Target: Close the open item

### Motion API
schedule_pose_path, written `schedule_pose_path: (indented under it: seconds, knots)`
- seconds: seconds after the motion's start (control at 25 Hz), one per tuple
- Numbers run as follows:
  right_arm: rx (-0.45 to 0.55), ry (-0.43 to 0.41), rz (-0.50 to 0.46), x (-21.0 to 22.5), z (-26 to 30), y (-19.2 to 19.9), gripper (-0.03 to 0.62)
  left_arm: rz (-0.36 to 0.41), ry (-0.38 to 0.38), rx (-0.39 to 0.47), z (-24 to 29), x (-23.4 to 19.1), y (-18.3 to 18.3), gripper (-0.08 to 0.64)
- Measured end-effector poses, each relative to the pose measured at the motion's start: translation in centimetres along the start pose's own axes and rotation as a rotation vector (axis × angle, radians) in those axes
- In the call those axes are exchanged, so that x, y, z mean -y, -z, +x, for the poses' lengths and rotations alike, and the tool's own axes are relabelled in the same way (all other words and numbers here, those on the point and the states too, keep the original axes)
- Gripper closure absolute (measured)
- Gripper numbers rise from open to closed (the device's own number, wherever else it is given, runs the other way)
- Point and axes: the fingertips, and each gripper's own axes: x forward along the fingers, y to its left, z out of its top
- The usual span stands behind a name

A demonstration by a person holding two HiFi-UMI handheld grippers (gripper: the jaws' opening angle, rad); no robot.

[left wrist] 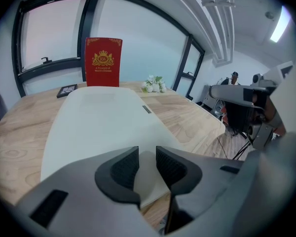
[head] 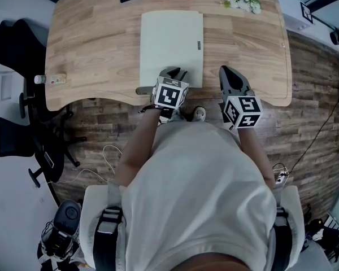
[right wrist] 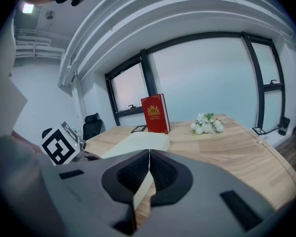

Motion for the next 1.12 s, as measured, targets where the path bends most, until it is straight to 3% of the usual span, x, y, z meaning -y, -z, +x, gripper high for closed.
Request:
schedule_pose_path:
  seconds: [0.24,1.12]
  knots:
    - [0.004,0.002,0.000,0.1,-0.1,0.0,0.572,-0.041,0.031,0.006,-0.3,0.2,-0.2,0.439]
    - [0.008,-0.002,-0.005,0.0,-0.1,-0.2,0.572,-0.025,0.013,0.076,-2.0,0.4,-2.1,0.431]
